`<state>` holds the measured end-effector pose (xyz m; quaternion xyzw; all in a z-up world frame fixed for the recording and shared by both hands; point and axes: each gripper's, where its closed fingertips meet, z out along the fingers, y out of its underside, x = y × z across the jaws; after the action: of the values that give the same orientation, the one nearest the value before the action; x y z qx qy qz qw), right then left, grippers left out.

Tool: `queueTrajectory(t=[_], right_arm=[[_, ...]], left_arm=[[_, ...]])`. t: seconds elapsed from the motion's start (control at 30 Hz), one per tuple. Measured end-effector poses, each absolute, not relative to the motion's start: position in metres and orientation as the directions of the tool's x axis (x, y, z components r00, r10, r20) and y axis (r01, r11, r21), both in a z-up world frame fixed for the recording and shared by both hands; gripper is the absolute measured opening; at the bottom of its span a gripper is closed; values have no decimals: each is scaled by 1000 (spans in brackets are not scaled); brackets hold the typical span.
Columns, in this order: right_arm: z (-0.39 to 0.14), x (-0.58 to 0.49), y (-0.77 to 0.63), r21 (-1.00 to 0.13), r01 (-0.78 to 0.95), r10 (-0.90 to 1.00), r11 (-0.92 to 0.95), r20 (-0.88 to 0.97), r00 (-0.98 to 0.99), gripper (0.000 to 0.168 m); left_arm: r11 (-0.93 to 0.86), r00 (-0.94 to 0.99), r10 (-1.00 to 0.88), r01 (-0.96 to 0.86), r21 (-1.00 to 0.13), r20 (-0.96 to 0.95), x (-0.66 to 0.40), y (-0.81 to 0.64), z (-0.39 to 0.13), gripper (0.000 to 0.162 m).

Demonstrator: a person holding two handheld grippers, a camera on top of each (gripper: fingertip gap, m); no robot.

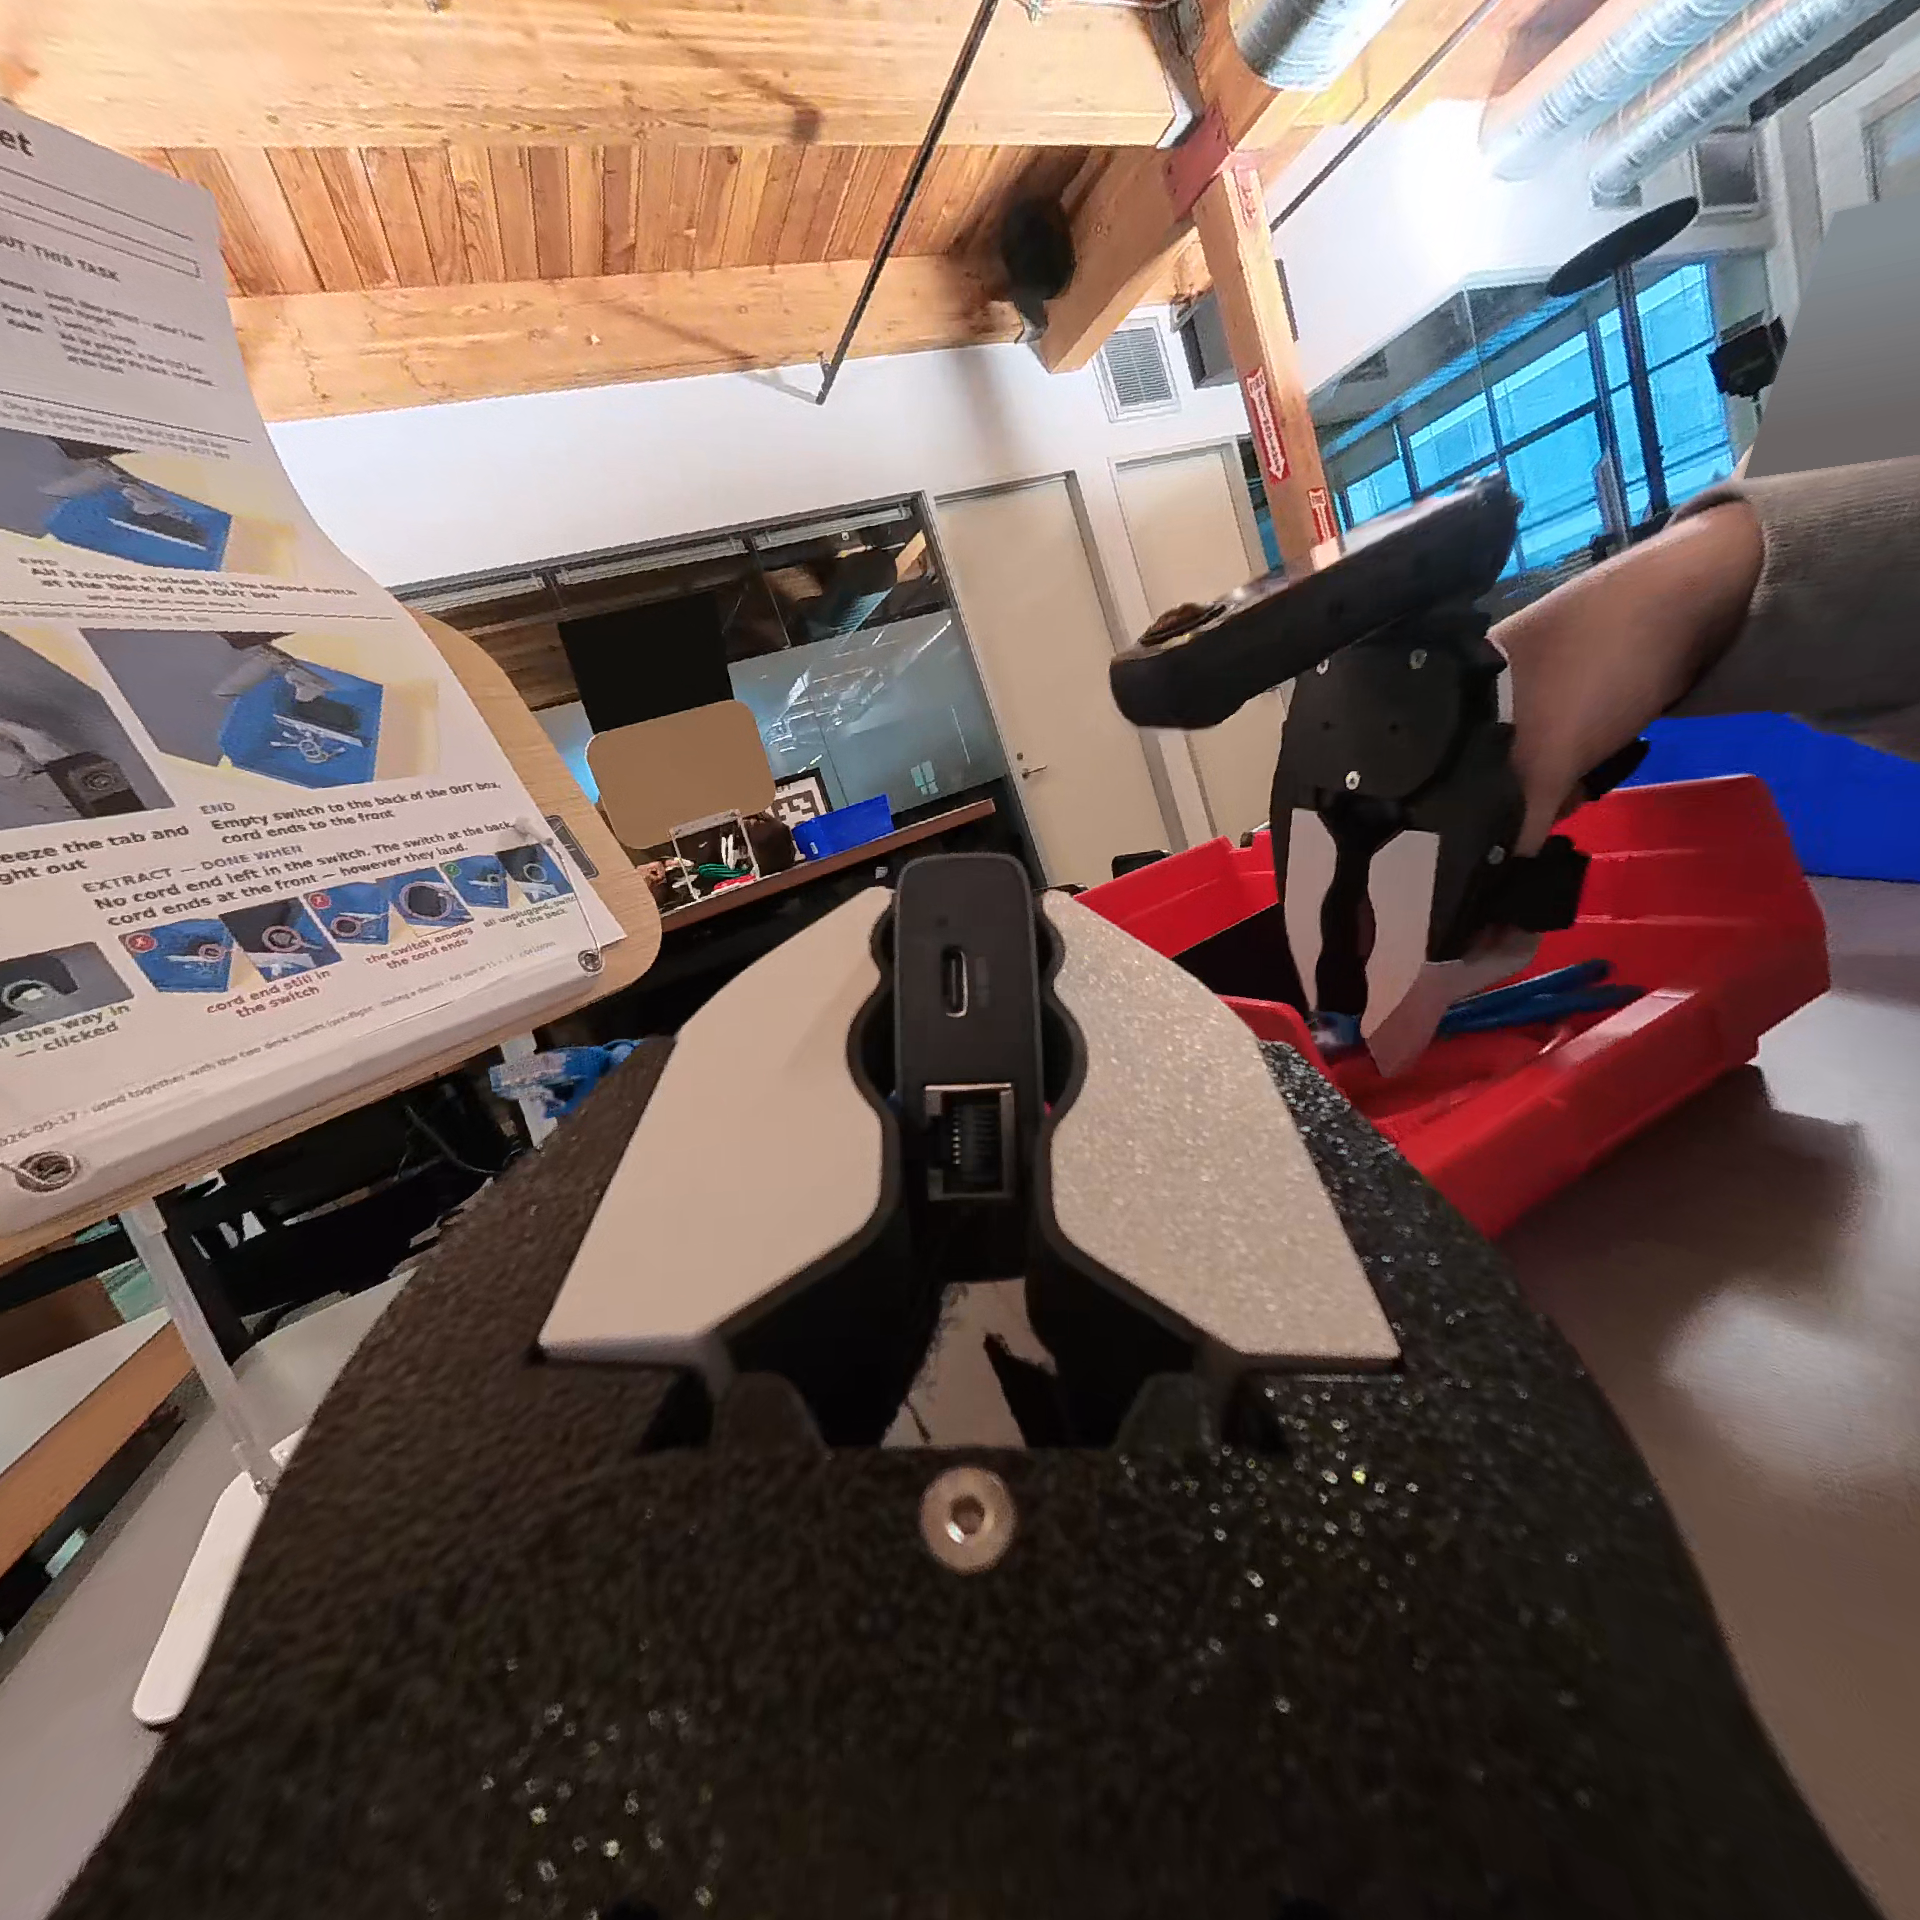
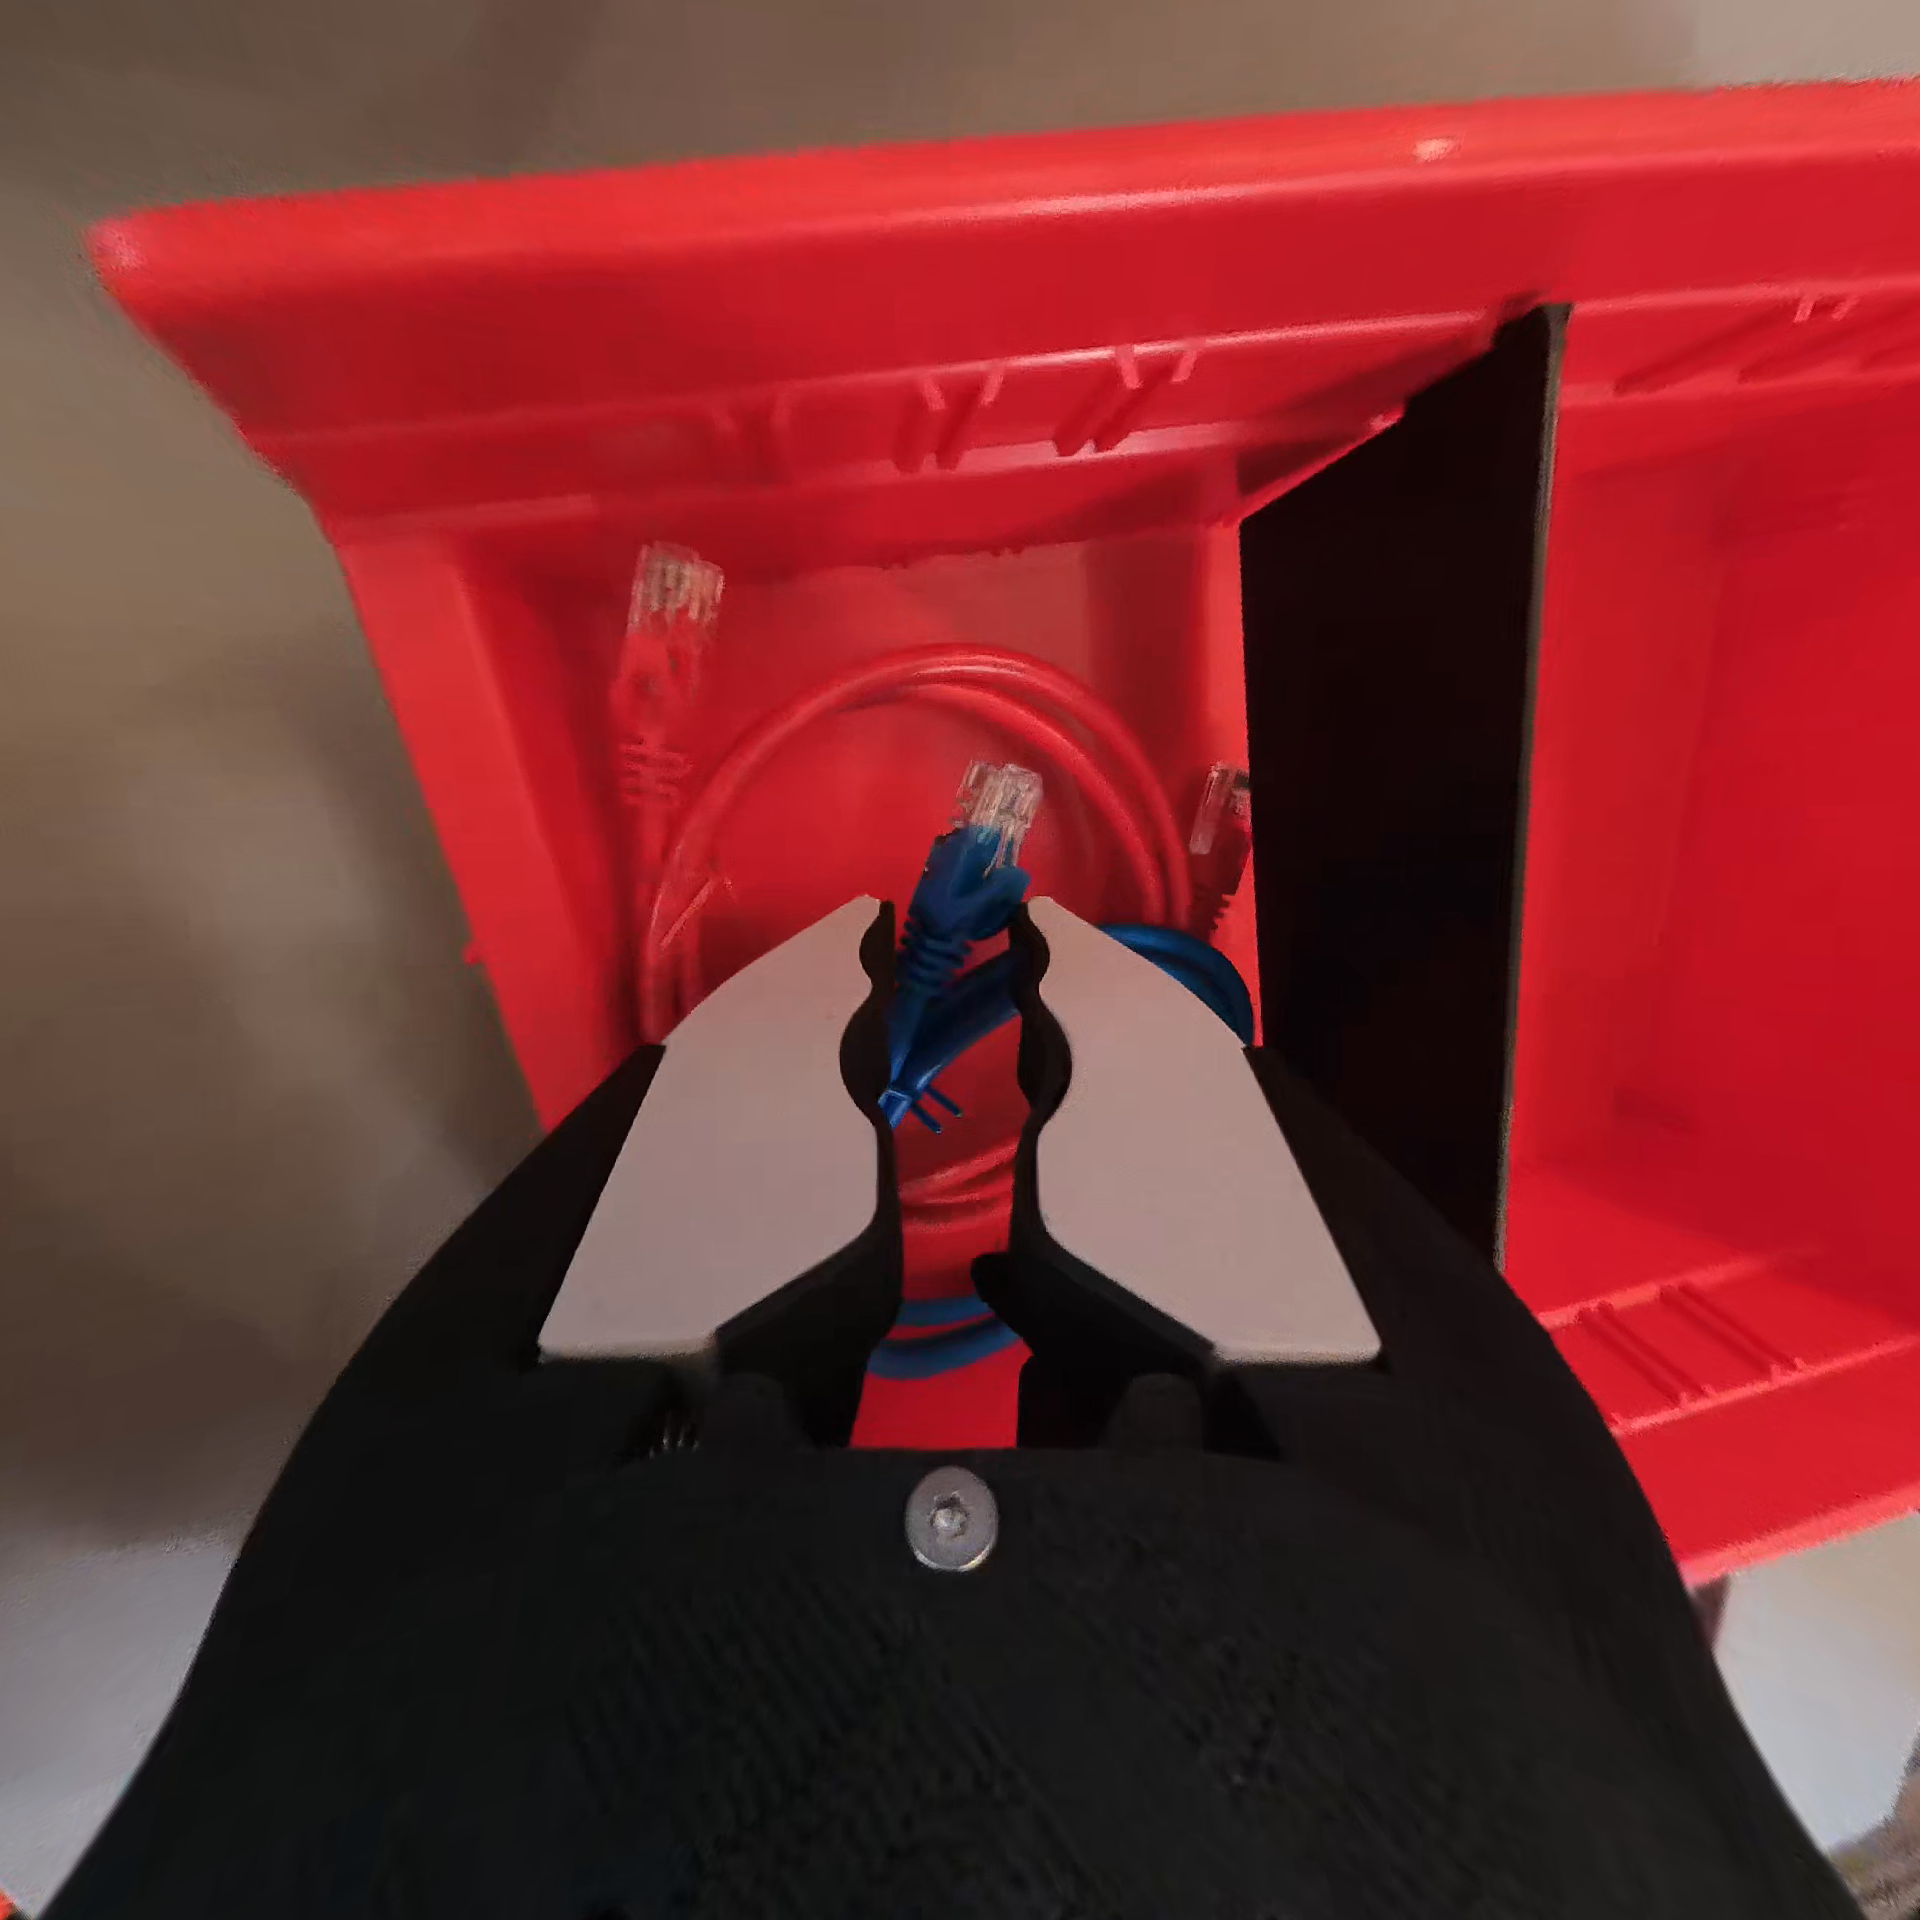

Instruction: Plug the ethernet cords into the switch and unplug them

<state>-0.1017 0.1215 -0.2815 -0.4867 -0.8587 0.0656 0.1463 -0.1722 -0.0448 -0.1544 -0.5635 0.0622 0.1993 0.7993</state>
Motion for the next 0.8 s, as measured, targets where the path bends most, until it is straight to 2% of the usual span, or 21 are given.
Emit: queueTrajectory(t=[0.27,0.37,0.5,0.57,0.7,0.8], right_arm=[[-214,-66,121,-374,702,794,606,224,-565,15],[-186,-46,132,-425,636,764,644,306,-568,11],[-137,-23,123,-618,464,752,634,355,-556,11],[-114,-11,119,-669,391,749,632,400,-528,11],[-87,12,90,-710,246,701,660,463,-543,10],[-89,23,54,-705,156,634,692,489,-599,10]], left_arm=[[304,918,248,-376,-875,-308,-172,-46,-152,22],[320,921,235,-374,-870,-310,-169,-48,-151,22],[387,941,182,-334,-860,-284,-162,-51,-146,22],[384,941,191,-334,-861,-279,-163,-52,-145,22],[370,933,224,-348,-861,-281,-168,-53,-145,22],[378,929,250,-354,-856,-274,-172,-58,-141,22]])
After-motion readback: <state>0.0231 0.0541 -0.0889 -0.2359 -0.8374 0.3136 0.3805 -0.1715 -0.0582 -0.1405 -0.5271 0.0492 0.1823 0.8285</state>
